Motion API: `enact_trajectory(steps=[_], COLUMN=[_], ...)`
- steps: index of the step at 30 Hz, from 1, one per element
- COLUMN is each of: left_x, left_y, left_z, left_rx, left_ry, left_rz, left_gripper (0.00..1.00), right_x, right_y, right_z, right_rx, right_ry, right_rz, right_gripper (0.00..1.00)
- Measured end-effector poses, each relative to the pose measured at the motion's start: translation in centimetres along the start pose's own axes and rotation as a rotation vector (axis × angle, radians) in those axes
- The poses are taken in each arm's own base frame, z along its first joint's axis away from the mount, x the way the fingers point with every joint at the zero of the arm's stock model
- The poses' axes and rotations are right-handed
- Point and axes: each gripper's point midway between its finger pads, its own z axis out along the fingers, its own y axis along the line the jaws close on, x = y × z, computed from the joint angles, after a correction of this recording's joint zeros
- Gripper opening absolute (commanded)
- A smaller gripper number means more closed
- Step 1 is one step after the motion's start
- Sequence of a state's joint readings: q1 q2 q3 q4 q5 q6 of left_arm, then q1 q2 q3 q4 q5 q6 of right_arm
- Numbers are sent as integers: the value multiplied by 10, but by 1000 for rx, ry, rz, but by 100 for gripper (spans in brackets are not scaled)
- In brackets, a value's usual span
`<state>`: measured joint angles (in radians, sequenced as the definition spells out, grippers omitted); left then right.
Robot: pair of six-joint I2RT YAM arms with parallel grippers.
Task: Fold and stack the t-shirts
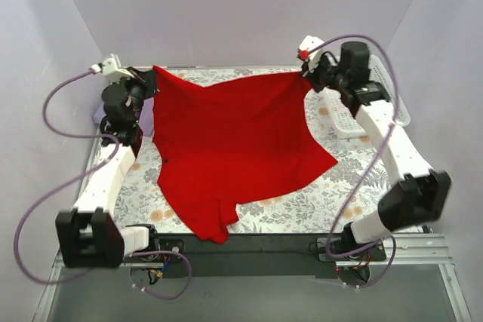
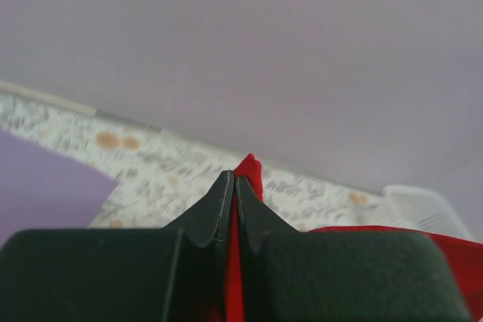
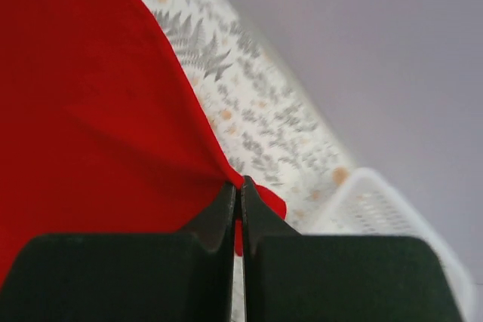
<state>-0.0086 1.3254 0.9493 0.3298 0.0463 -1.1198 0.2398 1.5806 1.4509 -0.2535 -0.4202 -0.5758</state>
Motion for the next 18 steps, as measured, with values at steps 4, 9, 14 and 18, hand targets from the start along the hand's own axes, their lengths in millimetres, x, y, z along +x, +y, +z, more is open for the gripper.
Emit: enact_trajectory(steps=[4,9,14,18], left_x=[-100,-188,-251,-286], left_y=[-65,-129,-178,-205], left_z=[-76,-196,-293,-343], left_rx=[173,398,576,663], left_ry=[-246,-500,-664,-736], left_rz=[-58,-116,-116,-99], left_gripper=[0,0,0,0], right_x=[-101,-203,-271,-299], right_y=[-9,-13,3,21], right_z=[-95,-215,-330,-400], right_rx=[123,325,510,621], right_ry=[-162,-353,-534,-645], right_rz=[-162,-319,-419,-469], right_gripper=[1,1,1,1])
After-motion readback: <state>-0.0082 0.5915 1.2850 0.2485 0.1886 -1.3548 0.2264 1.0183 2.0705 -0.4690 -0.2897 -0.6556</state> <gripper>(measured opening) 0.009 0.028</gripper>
